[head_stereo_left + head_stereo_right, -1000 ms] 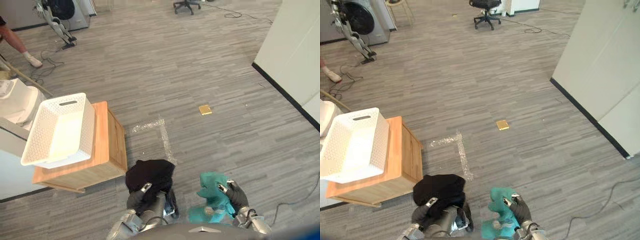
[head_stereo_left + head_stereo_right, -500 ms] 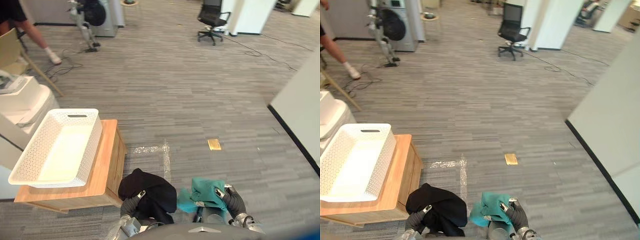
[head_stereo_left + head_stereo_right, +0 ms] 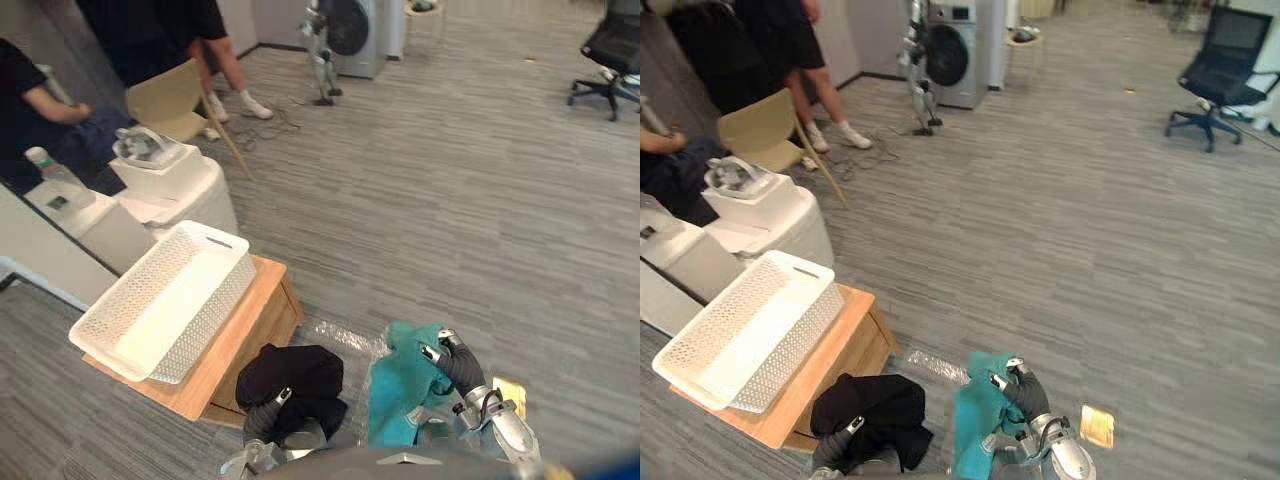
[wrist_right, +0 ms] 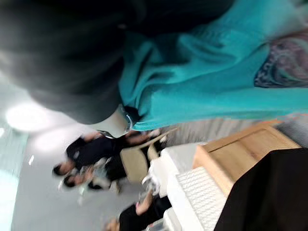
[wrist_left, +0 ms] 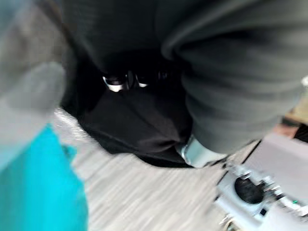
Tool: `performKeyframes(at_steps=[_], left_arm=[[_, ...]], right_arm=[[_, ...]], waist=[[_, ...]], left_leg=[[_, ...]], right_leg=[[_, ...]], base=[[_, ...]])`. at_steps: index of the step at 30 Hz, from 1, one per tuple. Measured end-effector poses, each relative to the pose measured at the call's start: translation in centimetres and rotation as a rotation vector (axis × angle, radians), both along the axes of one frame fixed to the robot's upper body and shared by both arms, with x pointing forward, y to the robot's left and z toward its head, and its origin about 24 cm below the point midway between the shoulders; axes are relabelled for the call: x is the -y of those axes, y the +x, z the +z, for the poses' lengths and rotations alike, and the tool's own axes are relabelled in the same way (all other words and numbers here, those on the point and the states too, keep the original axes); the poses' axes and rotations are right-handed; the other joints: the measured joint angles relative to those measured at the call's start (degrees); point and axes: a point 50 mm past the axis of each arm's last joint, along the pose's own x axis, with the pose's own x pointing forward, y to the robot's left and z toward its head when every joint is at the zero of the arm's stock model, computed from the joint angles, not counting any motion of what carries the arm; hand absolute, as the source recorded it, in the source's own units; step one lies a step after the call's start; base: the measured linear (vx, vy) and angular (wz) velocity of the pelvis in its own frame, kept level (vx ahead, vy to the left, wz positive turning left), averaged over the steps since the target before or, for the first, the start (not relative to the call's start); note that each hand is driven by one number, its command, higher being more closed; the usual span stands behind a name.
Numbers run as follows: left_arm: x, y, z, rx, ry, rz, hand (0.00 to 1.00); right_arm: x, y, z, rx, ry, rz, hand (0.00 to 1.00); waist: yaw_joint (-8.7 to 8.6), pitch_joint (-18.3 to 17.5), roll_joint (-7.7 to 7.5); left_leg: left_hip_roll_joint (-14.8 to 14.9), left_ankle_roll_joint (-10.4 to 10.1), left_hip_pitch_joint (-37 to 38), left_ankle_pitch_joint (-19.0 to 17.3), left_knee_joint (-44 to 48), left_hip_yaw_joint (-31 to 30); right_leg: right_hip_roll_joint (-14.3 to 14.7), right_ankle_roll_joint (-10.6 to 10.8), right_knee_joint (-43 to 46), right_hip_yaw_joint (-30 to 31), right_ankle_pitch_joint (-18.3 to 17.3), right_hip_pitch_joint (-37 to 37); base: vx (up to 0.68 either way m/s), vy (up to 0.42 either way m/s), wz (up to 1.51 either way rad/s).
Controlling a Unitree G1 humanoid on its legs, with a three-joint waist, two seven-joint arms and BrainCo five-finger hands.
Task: Tidy the bed and pick cloth on bed and put in laundry
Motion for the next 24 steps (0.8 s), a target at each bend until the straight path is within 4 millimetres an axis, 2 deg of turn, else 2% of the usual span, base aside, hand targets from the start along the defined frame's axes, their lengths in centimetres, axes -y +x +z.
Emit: performKeyframes(at_steps=[2, 3, 4, 5, 7, 9, 11, 13, 14, 15, 16, 17, 18, 19, 20, 21, 22, 24], left_arm=[[0.2, 0.3, 0.4, 0.019, -0.015, 0.004, 1.00], [0.5, 0.6, 0.6, 0.030, -0.037, 0.014, 1.00], [0.6, 0.7, 0.7, 0.037, -0.043, 0.015, 1.00], [0.7, 0.9, 0.8, 0.044, -0.054, 0.016, 1.00], [0.9, 1.2, 1.0, 0.055, -0.061, 0.008, 1.00], [0.9, 0.7, 0.8, 0.041, -0.066, -0.004, 1.00], [0.9, 0.7, 0.8, 0.046, -0.067, -0.013, 1.00], [0.8, 0.8, 0.7, 0.045, -0.065, -0.013, 1.00], [0.9, 0.6, 0.6, 0.042, -0.068, -0.027, 1.00], [0.6, 0.8, 0.6, 0.046, -0.055, -0.037, 1.00], [0.3, 0.7, 0.6, 0.042, -0.042, -0.050, 1.00], [0.2, 0.7, 0.6, 0.039, -0.030, -0.067, 1.00], [-0.2, 0.9, 0.7, 0.037, -0.004, -0.095, 1.00], [-0.7, 1.2, 0.8, 0.037, 0.014, -0.119, 1.00], [-0.8, 1.5, 0.8, 0.040, 0.022, -0.132, 1.00], [-0.8, 1.6, 0.8, 0.035, 0.035, -0.152, 1.00], [-0.6, 1.6, 0.8, 0.029, 0.032, -0.164, 1.00], [-0.5, 1.7, 0.7, 0.023, 0.028, -0.174, 1.00]], right_arm=[[-0.2, 0.2, 0.6, 0.030, 0.009, 0.019, 1.00], [-0.3, 0.3, 1.1, 0.053, 0.012, 0.023, 1.00], [-0.4, 0.4, 1.4, 0.065, 0.018, 0.024, 1.00], [-0.7, 0.5, 1.8, 0.085, 0.026, 0.030, 1.00], [-1.2, 1.2, 3.0, 0.145, 0.032, 0.045, 1.00], [-1.9, 2.2, 3.9, 0.188, 0.024, 0.054, 1.00], [-2.6, 3.2, 4.6, 0.225, 0.028, 0.063, 1.00], [-3.5, 3.9, 5.2, 0.255, 0.043, 0.076, 1.00], [-4.0, 4.1, 5.3, 0.263, 0.042, 0.081, 1.00], [-4.6, 4.3, 5.5, 0.269, 0.044, 0.083, 1.00], [-5.1, 4.2, 5.4, 0.262, 0.035, 0.088, 1.00], [-5.3, 4.1, 5.2, 0.253, 0.026, 0.088, 1.00], [-5.9, 4.0, 5.2, 0.247, 0.026, 0.085, 1.00], [-6.3, 4.0, 5.3, 0.245, 0.030, 0.065, 1.00], [-6.4, 4.1, 5.4, 0.247, 0.029, 0.052, 1.00], [-6.3, 4.1, 5.5, 0.252, 0.025, 0.036, 1.00], [-6.1, 4.2, 5.8, 0.263, 0.019, 0.014, 1.00], [-6.0, 4.3, 6.6, 0.296, 0.024, -0.012, 1.00]], waist=[[0.03, -0.02, 0.02], [-0.32, -0.37, 0.53], [-0.54, -0.65, 0.20], [-0.73, -2.04, -0.71], [-0.42, -2.57, -2.10], [1.52, -2.57, -2.93], [2.52, -2.58, -3.32], [3.11, -2.43, -3.91], [2.89, -2.60, -3.57], [2.88, -2.19, -4.57], [2.57, -2.10, -4.85], [1.67, -2.57, -4.68], [1.08, -2.71, -4.95], [0.91, -2.60, -5.73], [0.93, -2.59, -6.27], [1.12, -2.57, -6.32], [0.77, -2.68, -6.14], [-0.05, -2.93, -5.78]], left_leg=[[-0.29, 0.26, 0.12, 0.79, -9.03, 7.51], [-0.27, 0.98, 0.34, 5.51, -15.94, 13.43], [-0.60, 2.42, 1.02, 4.75, -18.20, 17.16], [-3.43, 2.69, 1.29, 4.80, -23.42, 19.84], [-6.66, 5.36, 1.44, 5.47, -29.62, 23.67], [-9.49, 7.03, 1.74, 5.29, -32.54, 23.59], [-11.67, 7.79, 2.45, 4.91, -33.58, 21.03], [-13.87, 8.22, 2.74, 3.79, -34.95, 18.75], [-14.94, 8.28, 3.31, 2.42, -36.62, 17.21], [-17.41, 8.38, 4.47, 2.41, -38.28, 14.25], [-18.96, 9.15, 6.39, 3.38, -40.53, 10.82], [-19.42, 9.96, 7.16, 4.29, -41.69, 8.15], [-19.59, 10.36, 7.34, 5.16, -42.98, 4.44], [-19.93, 10.40, 8.11, 6.20, -44.57, 1.03], [-20.22, 10.27, 8.85, 6.70, -45.64, -1.08], [-20.26, 9.79, 9.89, 7.16, -46.42, -4.03], [-20.14, 9.20, 10.49, 7.45, -46.96, -7.16], [-20.03, 8.54, 11.33, 7.43, -47.48, -11.39]], right_leg=[[-0.83, 1.10, -1.13, -3.61, -0.14, 2.88], [-1.27, 2.47, -1.04, -6.32, -0.77, 4.10], [-1.89, 3.36, -0.79, -8.43, -1.35, 4.71], [-3.77, 4.52, 0.00, -11.65, -2.14, 4.86], [-5.71, 5.70, 0.96, -16.71, -2.95, 4.78], [-7.80, 7.11, 4.00, -19.18, -4.97, 5.40], [-9.83, 7.33, 7.45, -19.13, -6.71, 6.51], [-13.00, 8.23, 14.83, -19.03, -7.77, 6.02], [-15.51, 7.39, 22.53, -17.87, -7.48, 4.05], [-19.54, 1.08, 33.64, -12.72, -4.90, -0.32], [-20.27, -1.87, 41.66, -4.96, 1.12, -5.10], [-18.75, 0.62, 44.09, -0.59, -1.14, -7.14], [-15.50, 2.74, 43.87, 3.20, -4.64, -9.55], [-12.76, 2.57, 41.52, 5.68, -6.93, -11.52], [-11.37, 2.61, 39.52, 6.57, -7.90, -12.29], [-9.30, 2.72, 35.85, 7.64, -9.17, -13.49], [-6.76, 2.89, 30.12, 9.57, -9.15, -14.07], [-3.53, 3.30, 21.58, 13.60, -8.80, -15.49]], base=[[0.27, -0.021, 0.83], [0.25, 0.014, 1.16], [0.26, 0.036, 1.54], [0.21, 0.028, 1.65], [0.22, 0.041, 1.63], [0.21, 0.080, 1.21], [0.16, 0.043, 1.01], [0.10, 0.024, 0.99], [0.07, 0.026, 1.06], [0.11, 0.007, 1.33], [0.13, -0.017, 1.45], [0.16, -0.066, 1.72], [0.17, -0.094, 1.89], [0.24, -0.123, 1.76], [0.22, -0.099, 1.56], [0.29, -0.115, 1.42], [0.23, -0.097, 1.39], [0.25, -0.116, 1.18]])
